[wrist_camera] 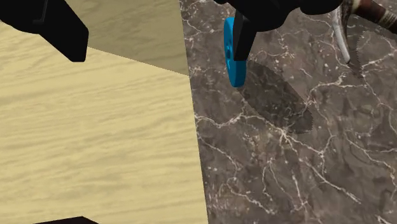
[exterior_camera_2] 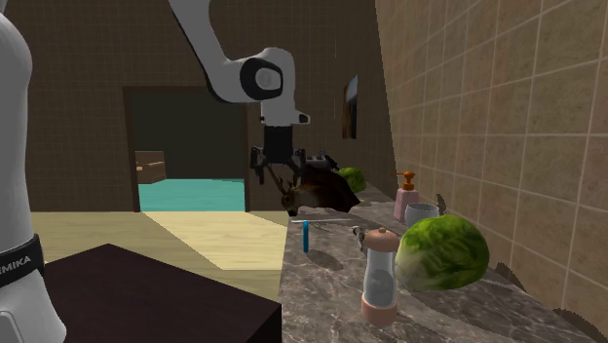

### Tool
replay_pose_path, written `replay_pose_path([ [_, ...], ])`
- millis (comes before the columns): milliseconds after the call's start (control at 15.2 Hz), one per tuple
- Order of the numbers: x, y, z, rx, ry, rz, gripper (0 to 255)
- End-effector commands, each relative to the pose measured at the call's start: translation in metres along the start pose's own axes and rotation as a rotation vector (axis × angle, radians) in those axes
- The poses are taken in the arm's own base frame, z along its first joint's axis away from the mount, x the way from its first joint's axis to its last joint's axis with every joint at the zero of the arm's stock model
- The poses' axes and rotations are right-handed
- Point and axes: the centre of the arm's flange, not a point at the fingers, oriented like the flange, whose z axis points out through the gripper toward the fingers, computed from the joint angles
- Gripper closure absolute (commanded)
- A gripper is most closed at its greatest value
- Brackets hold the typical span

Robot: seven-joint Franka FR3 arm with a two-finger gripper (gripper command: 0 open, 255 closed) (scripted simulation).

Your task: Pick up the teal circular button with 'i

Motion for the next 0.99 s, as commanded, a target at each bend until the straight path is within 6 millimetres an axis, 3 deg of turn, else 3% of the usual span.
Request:
replay_pose_path([
  [0, 0.016, 0.01, 0.02, -0.002, 0.007, -0.023, 0],
  [726, 0.09, 0.065, 0.128, -0.007, 0.043, -0.135, 0],
  [924, 0.092, 0.067, 0.141, -0.007, 0.044, -0.138, 0],
])
